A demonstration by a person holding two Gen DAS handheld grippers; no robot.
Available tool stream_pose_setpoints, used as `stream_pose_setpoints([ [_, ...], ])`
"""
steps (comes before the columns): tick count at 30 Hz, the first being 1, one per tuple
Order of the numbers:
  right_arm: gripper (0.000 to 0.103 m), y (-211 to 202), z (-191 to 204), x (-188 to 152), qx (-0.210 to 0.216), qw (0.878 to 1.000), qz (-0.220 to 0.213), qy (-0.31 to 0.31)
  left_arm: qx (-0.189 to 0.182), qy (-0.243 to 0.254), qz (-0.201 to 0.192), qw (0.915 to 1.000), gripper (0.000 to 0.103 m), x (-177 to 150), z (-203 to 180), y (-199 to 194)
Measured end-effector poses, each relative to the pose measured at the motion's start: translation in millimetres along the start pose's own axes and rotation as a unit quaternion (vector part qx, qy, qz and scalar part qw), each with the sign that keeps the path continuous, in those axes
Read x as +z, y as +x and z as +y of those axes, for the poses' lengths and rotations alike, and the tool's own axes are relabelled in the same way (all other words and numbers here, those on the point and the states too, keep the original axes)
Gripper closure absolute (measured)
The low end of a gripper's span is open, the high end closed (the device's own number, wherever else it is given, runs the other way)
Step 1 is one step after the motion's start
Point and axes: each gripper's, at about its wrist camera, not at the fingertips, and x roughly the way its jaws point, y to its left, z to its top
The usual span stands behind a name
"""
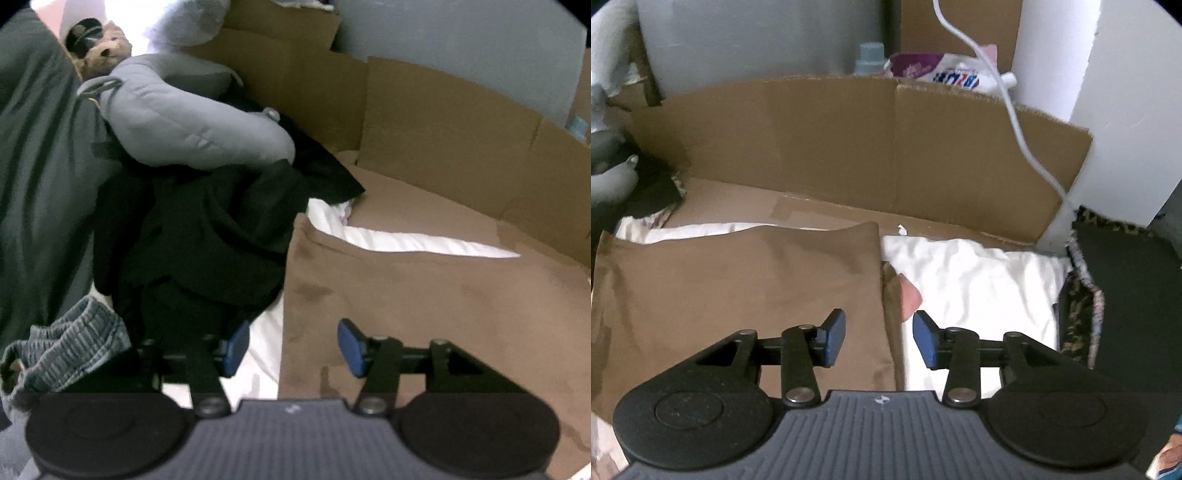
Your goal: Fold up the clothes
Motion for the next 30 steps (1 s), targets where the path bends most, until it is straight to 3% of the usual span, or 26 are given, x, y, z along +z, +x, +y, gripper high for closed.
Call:
stream_pose_setpoints([
  [6,0.054,-18,-11,-10,0.028,0.999,-0.019,0.023,0.006,-0.002,-0.002,1.0000,0.040,-12,2,-21],
  [14,0.054,-15,-26,-65,0.088,0.994,-0.029,0.057,-0.005,-0.016,0.005,0.9998,0.038,-46,-1,-31],
  [17,0.054,-7,-28,-88,0.092,0.994,-0.024,0.053,-0.008,-0.046,0.005,0.9989,0.038,-66,0,-35],
  [20,0.054,4,-36,-107,0.097,0.992,-0.014,0.078,0.020,-0.112,-0.027,0.9932,0.038,-89,7,-46],
  [24,0.054,17,-49,-130,0.103,0.984,0.002,0.143,0.018,-0.183,-0.014,0.9828,0.039,-112,11,-44],
  [30,0.054,30,-57,-153,0.091,0.986,0.009,0.137,0.003,-0.231,0.016,0.9728,0.039,-150,17,-38],
])
